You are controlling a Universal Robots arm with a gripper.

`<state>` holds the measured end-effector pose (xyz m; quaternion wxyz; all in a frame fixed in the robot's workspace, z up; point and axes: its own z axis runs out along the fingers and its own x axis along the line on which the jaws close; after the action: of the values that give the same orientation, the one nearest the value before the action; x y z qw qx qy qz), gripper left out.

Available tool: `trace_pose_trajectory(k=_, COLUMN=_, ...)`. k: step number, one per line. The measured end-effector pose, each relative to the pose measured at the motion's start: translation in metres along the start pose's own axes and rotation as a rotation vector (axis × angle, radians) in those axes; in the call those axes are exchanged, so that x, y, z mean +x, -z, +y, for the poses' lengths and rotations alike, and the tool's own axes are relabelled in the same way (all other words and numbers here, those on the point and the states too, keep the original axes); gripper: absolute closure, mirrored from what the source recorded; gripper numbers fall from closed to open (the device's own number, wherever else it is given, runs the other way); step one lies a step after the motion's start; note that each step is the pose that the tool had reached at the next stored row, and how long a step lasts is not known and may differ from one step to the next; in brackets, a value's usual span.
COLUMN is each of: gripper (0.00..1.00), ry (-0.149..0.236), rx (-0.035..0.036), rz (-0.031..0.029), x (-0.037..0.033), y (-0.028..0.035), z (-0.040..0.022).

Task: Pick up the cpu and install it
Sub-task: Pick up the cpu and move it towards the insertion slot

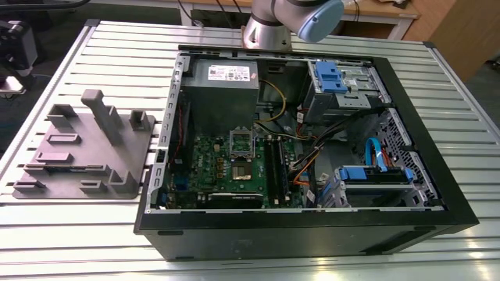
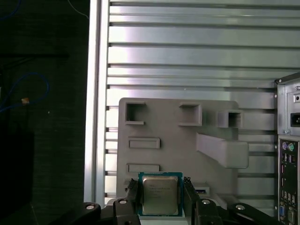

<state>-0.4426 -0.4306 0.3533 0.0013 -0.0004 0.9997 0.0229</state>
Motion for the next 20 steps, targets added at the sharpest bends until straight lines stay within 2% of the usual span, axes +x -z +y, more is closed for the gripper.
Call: trace_pose_trajectory(k=20, gripper=0.53, ry=0.000, rx=0.0000, rz=0.0000, x=-0.0073, y=0.0000, z=0.0000)
